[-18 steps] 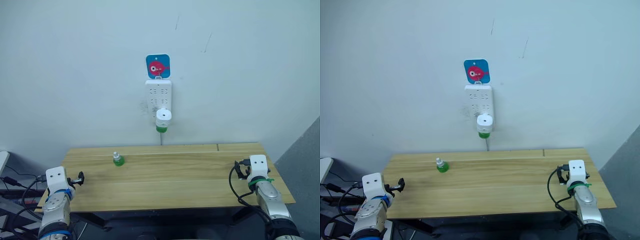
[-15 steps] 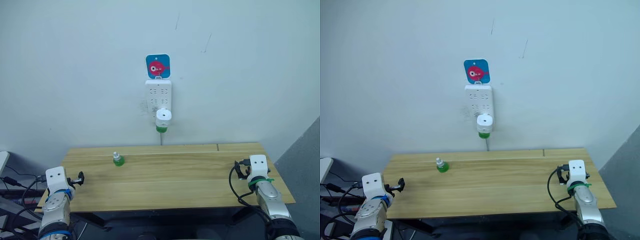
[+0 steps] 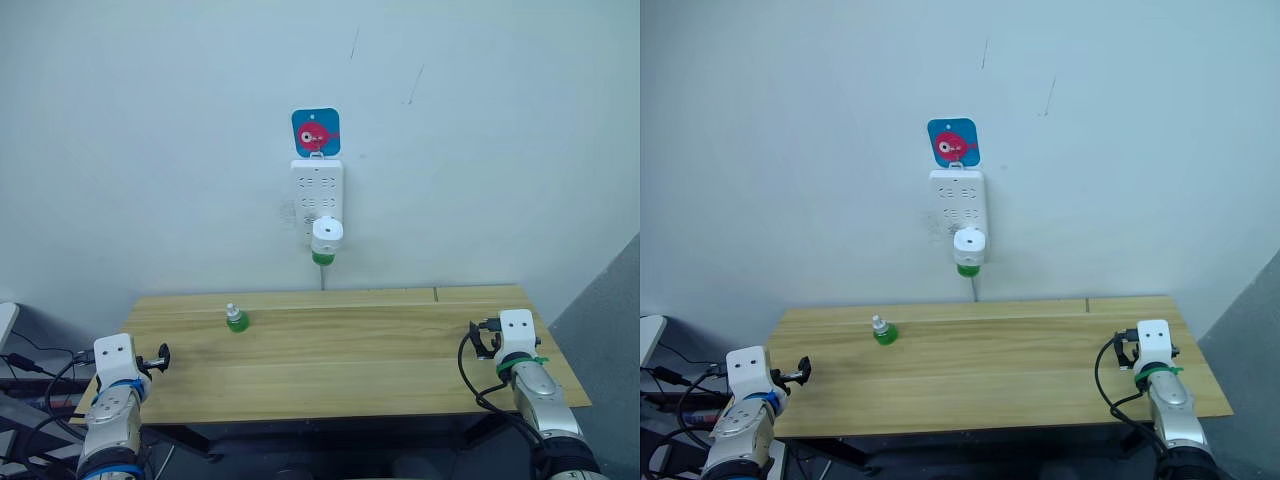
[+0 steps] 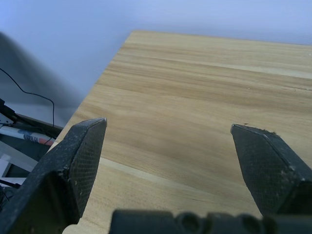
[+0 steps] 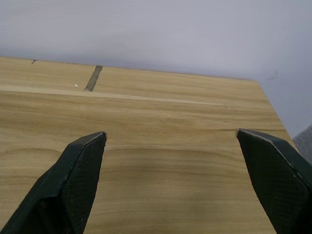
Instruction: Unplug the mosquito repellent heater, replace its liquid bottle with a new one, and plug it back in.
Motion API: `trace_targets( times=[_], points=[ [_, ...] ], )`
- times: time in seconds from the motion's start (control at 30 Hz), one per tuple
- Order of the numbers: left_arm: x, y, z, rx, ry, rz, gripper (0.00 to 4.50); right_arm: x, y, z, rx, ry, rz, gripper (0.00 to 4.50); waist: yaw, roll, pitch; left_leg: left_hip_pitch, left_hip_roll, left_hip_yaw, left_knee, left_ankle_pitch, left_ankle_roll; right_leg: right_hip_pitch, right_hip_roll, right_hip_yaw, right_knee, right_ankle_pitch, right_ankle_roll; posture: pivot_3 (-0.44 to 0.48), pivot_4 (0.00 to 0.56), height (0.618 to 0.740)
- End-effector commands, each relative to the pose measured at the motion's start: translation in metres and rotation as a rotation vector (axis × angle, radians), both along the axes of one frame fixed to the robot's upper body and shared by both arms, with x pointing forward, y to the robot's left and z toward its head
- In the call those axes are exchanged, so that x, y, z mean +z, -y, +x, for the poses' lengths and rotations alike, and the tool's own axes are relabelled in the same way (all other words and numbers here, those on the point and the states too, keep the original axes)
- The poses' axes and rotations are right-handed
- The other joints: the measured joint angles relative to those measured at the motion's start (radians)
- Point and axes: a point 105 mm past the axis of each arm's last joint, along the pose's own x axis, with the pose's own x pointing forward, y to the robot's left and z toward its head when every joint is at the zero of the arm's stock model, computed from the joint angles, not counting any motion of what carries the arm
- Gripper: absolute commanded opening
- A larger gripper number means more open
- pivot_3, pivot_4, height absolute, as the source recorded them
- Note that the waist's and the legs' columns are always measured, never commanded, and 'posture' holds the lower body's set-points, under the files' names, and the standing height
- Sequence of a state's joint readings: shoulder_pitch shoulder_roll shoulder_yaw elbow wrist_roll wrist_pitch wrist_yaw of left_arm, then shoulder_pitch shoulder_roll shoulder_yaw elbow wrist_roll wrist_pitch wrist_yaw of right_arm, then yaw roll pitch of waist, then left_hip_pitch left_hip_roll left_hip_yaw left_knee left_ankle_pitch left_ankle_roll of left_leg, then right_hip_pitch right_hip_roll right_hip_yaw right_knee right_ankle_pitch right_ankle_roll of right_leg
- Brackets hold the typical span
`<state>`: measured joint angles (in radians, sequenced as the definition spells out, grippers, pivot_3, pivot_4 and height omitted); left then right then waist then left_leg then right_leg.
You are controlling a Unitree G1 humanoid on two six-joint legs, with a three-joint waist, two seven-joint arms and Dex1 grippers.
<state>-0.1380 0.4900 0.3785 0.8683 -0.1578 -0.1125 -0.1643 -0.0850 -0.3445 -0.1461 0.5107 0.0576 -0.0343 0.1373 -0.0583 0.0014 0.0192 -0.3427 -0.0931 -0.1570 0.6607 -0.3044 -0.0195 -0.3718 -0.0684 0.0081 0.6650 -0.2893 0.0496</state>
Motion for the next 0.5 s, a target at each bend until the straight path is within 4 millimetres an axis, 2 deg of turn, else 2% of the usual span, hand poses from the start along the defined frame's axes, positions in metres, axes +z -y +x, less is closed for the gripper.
trace_targets(
  times=[0.03,0.23,0.33,0.43,0.5],
  points=[
    [0.016,-0.005,0.008,-0.011,0.049,0.035,4.50,0.017,0.002,0.008,0.010,0.058,-0.024,4.45,0.000,0.000,0.000,0.000,0.000,0.000,0.000,0.000,0.000,0.000,0.000,0.000,0.000,0.000,0.000,-0.100,0.033,0.740],
    [0.018,-0.004,0.007,-0.021,0.063,0.022,4.50,0.018,-0.001,0.008,0.022,0.062,-0.023,4.45,0.000,0.001,0.001,0.000,0.000,0.000,0.000,0.000,0.000,0.000,0.000,0.000,0.000,0.000,0.000,-0.093,0.040,0.740],
    [0.023,0.000,0.004,-0.079,0.102,-0.023,4.50,0.025,-0.011,0.011,0.074,0.082,-0.015,4.45,0.001,0.002,0.006,0.000,0.000,0.000,0.000,0.000,0.000,0.000,0.000,0.000,0.000,0.000,0.000,-0.091,0.046,0.740],
    [0.045,0.003,0.002,-0.185,0.171,-0.035,4.50,0.042,-0.030,0.018,0.191,0.112,0.013,4.45,-0.001,0.003,0.009,-0.001,0.000,0.000,-0.001,0.000,0.000,-0.001,0.000,0.000,0.000,0.000,0.000,-0.085,0.049,0.740],
    [0.067,0.001,0.004,-0.231,0.231,-0.033,4.50,0.062,-0.045,0.024,0.279,0.148,0.049,4.45,-0.001,0.003,0.012,-0.001,0.001,0.001,-0.001,0.000,0.000,-0.002,0.001,0.001,0.000,0.000,0.000,-0.073,0.059,0.740]
  ],
)
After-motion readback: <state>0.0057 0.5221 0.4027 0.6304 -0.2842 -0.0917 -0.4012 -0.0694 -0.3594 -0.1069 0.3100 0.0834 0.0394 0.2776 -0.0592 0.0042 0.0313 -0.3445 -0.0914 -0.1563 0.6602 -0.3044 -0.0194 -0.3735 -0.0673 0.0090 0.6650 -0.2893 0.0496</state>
